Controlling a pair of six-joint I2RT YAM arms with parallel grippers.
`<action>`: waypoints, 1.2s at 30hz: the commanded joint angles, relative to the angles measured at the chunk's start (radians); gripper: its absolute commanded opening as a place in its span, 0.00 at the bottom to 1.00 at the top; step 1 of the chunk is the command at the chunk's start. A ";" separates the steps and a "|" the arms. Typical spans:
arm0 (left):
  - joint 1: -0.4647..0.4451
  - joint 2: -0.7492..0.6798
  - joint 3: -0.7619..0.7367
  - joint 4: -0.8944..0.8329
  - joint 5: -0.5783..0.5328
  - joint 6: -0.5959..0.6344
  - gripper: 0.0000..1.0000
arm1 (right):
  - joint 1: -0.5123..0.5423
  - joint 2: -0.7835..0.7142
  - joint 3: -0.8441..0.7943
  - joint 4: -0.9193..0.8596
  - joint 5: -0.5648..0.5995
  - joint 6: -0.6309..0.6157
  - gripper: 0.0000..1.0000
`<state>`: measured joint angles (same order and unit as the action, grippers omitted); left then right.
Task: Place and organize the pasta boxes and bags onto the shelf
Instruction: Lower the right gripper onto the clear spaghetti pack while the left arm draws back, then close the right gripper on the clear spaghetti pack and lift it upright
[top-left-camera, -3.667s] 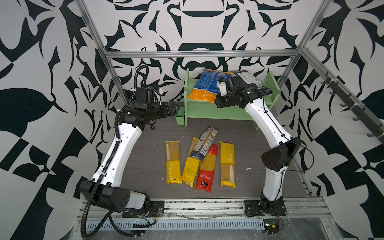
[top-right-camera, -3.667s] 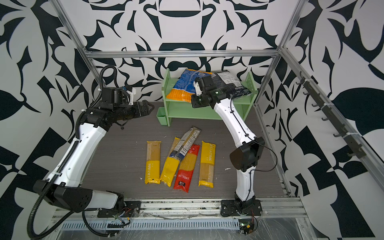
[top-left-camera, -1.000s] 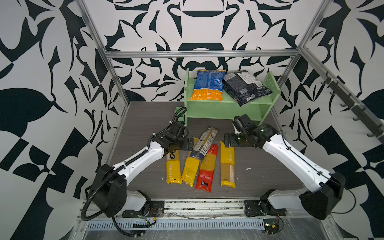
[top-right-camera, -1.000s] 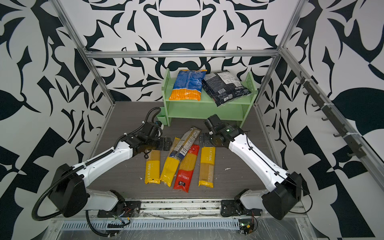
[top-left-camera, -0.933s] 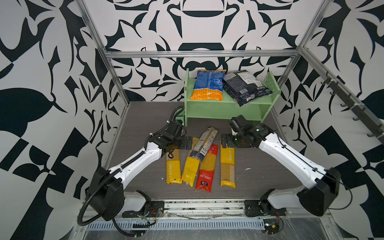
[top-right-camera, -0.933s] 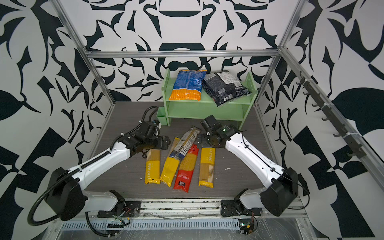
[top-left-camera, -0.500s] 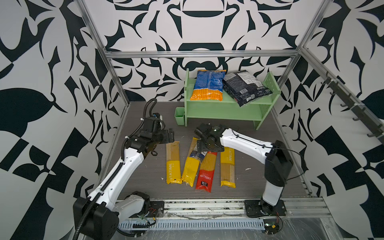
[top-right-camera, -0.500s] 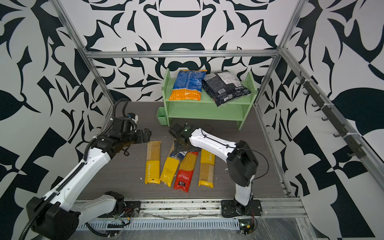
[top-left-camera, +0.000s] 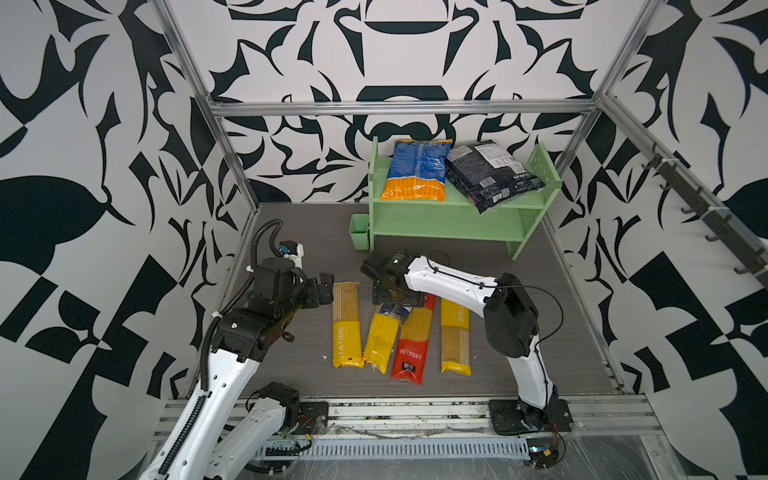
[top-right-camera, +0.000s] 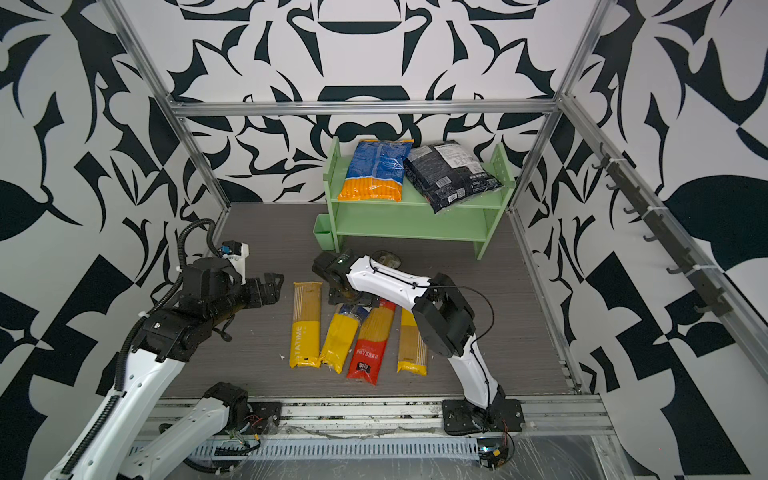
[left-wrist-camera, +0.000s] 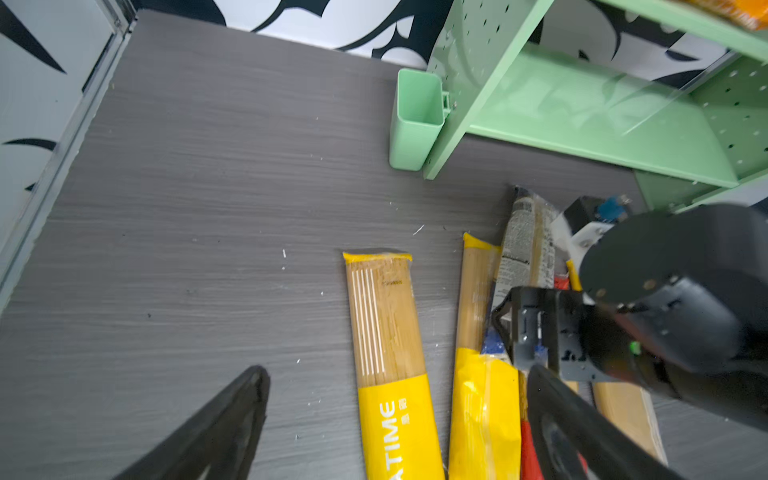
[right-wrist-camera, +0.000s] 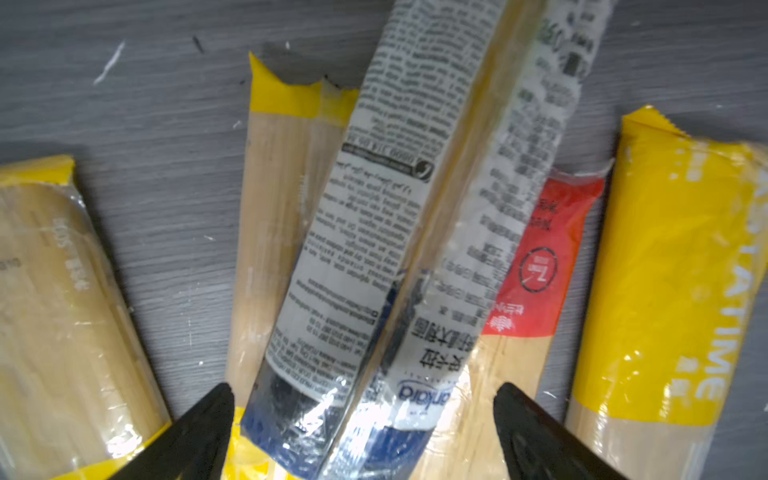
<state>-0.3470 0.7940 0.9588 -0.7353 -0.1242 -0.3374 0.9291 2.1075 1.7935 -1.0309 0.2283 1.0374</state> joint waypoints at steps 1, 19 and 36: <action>0.002 -0.009 0.007 -0.053 -0.020 0.009 0.99 | -0.001 0.003 0.025 -0.061 0.030 0.042 1.00; 0.002 0.040 0.044 -0.069 -0.005 0.065 0.99 | -0.035 -0.036 -0.228 0.196 -0.069 0.011 0.87; 0.002 0.116 0.083 -0.038 -0.021 0.047 0.99 | -0.103 -0.285 -0.516 0.290 -0.112 -0.160 0.19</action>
<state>-0.3470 0.8928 1.0100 -0.7769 -0.1352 -0.2817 0.8410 1.8698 1.3121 -0.6785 0.1108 0.9325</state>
